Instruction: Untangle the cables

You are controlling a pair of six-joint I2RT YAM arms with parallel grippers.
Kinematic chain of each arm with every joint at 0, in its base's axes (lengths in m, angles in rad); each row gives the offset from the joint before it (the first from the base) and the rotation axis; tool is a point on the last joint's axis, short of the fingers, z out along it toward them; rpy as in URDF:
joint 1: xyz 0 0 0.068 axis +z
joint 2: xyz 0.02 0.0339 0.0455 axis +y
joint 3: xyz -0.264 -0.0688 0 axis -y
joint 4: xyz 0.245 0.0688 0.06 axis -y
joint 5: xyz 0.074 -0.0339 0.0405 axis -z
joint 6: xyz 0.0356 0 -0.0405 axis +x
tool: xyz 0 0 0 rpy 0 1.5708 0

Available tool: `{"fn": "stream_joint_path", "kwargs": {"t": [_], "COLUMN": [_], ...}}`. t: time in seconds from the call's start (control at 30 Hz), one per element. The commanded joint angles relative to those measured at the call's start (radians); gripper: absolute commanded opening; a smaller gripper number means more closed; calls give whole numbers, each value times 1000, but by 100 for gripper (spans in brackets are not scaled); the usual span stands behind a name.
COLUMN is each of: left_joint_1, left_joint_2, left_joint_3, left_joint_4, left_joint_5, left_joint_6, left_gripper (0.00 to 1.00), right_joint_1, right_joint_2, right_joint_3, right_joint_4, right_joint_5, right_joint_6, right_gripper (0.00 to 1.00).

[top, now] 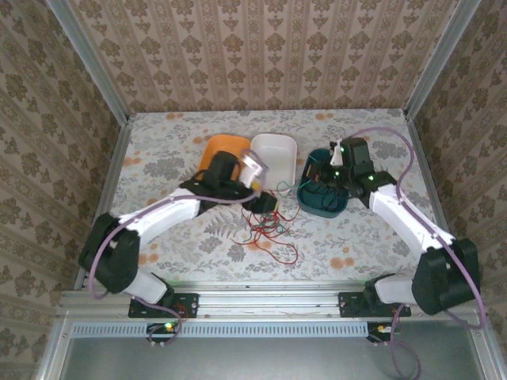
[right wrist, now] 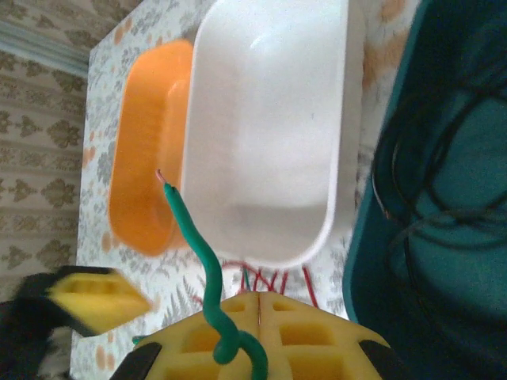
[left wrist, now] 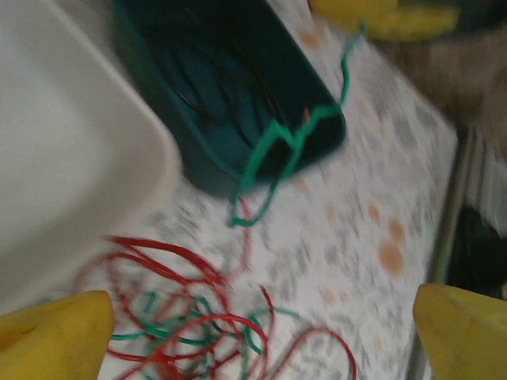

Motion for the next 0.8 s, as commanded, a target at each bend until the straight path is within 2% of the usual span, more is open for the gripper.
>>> {"fn": "stream_joint_path", "kwargs": {"t": [0.0,0.1,0.2,0.3,0.4,0.43,0.53,0.57,0.63,0.77], "left_joint_1": [52,67,69,61,49,45,43,43,44,41], "left_joint_2": [-95,-153,-180,-183,-167,-160,-131,-121,-93,-41], "left_joint_3": [-49,-50,-61,-75,-86,-87,-93,-92,-80,-56], "left_joint_4": [102,-53,-141,-181,-209,-220,-225,-227,-230,-222], "left_joint_5": [-192,-387,-489,-486,-487,-492,-483,-476,-449,-368], "left_joint_6": [-187,-131,-104,-93,-99,-100,-96,-92,-87,-68], "left_gripper": [100,100,99,99,100,100,100,100,99,97], "right_joint_1": [15,29,39,55,77,83,90,91,93,97], "right_joint_2": [130,284,442,567,648,667,690,684,654,542], "right_joint_3": [139,284,416,522,607,632,679,679,666,582], "right_joint_4": [-8,-78,-144,-187,-206,-211,-229,-229,-231,-243], "right_joint_5": [86,139,148,139,123,115,98,107,138,185], "right_joint_6": [-60,-101,-121,-135,-158,-165,-170,-170,-182,-224], "right_gripper": [0,0,0,0,5,9,35,39,47,49]}}
